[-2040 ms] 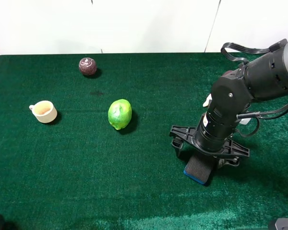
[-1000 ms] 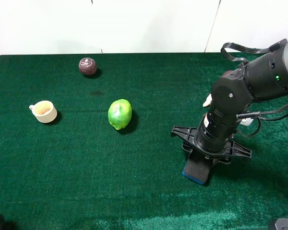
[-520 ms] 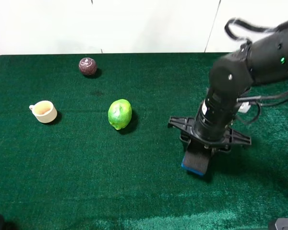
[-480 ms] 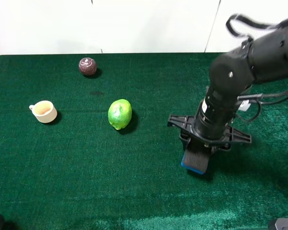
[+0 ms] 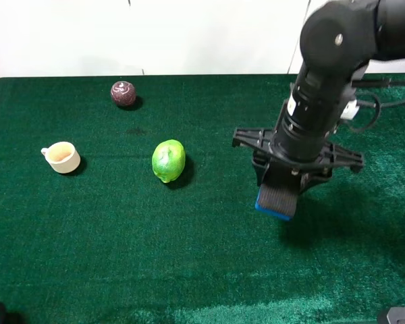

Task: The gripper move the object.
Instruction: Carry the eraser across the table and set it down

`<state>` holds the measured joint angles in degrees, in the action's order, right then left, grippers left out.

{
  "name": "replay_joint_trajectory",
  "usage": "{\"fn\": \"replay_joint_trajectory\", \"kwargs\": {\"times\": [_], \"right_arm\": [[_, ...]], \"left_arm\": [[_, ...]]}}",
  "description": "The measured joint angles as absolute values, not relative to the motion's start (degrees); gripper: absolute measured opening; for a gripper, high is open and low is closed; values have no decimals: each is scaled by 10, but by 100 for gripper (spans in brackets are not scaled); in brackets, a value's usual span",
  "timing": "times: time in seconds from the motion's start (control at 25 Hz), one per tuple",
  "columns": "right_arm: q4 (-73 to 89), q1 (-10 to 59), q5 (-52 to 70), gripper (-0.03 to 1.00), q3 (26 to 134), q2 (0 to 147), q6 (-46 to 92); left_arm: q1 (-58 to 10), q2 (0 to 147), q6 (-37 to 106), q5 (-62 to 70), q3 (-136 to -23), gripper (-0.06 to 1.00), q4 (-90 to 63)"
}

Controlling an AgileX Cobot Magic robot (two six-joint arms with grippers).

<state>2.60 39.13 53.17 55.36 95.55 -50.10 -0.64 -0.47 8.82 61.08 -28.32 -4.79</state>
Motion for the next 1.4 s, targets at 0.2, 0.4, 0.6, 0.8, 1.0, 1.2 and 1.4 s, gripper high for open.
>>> {"fn": "replay_joint_trajectory", "kwargs": {"times": [0.2,0.4,0.6,0.8,1.0,1.2,1.4], "right_arm": [[-4,388,589,41,603,955,-496],[0,336,613,41,643,955,-446],[4,267,614,41,663,955,-404],[4,189,602,41,673,955,-363],[4,111,579,41,678,956,-313],[4,57,570,41,702,990,-268],[0,24,559,41,761,1055,-240]], "left_arm": [[-6,-5,88,611,-283,99,-48],[-6,-5,88,611,-283,99,-48],[-6,-5,88,611,-283,99,-48],[-6,-5,88,611,-283,99,-48],[-6,-5,88,611,-283,99,-48],[-6,-5,88,611,-283,99,-48],[-6,-5,88,611,-283,99,-48]]}}
